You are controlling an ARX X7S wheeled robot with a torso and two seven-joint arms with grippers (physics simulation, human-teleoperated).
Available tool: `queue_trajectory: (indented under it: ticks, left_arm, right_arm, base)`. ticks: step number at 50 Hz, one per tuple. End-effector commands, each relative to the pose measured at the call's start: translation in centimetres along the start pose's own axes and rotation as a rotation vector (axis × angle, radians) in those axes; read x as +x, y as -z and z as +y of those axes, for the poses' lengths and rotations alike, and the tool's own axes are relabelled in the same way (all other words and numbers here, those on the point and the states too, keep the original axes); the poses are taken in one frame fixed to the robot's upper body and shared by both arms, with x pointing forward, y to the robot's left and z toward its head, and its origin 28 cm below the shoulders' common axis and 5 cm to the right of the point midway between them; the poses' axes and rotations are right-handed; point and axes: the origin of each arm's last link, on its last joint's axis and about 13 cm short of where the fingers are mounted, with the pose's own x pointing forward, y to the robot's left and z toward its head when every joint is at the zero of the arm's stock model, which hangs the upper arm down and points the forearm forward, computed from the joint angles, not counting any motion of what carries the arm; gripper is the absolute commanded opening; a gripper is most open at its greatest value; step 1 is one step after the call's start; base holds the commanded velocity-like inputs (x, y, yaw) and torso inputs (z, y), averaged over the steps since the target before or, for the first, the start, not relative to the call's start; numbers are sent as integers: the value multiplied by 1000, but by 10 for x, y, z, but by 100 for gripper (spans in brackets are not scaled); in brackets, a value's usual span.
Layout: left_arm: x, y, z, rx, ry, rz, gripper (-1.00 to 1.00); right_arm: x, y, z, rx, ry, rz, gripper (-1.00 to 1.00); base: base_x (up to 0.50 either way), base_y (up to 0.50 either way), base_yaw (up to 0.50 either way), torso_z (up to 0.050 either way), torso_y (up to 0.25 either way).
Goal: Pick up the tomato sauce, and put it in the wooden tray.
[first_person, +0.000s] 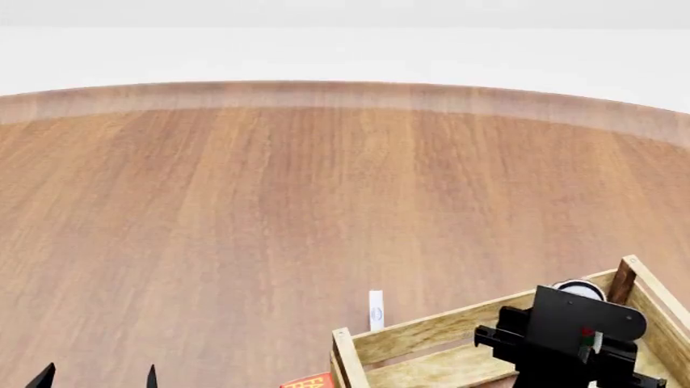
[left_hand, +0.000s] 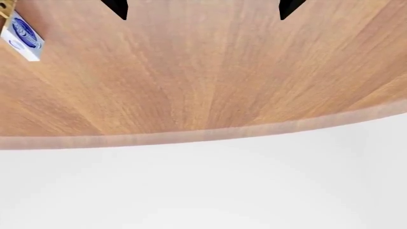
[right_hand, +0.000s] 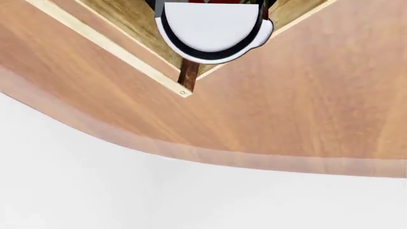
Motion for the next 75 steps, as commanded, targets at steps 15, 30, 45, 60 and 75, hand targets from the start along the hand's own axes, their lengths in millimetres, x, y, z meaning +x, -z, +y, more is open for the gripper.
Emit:
queue_trajectory:
  ticks: [15, 30, 45, 60, 75]
  left_arm:
    - [5, 5, -1, -29, 34, -21, 100]
    - [5, 5, -1, -30, 33, -21, 100]
    - [0, 0, -3, -30, 33, -22, 100]
    - [6, 8, 1, -29, 34, -22, 100]
    - [4, 3, -2, -29, 34, -22, 100]
  right_arm:
    - [-6, 21, 5, -22, -65, 62, -100]
    - [-10, 28, 4, -21, -70, 81, -100]
    - [-14, 34, 2, 9, -79, 90, -100]
    - [-14, 34, 3, 1, -78, 89, -100]
    - [-13, 34, 2, 14, -78, 104, -100]
  base:
    - [0, 0, 0, 0, 0]
    - [0, 0, 0, 0, 1]
    - [0, 0, 0, 0, 0]
    - [0, 0, 0, 0, 0]
    - [0, 0, 0, 0, 1]
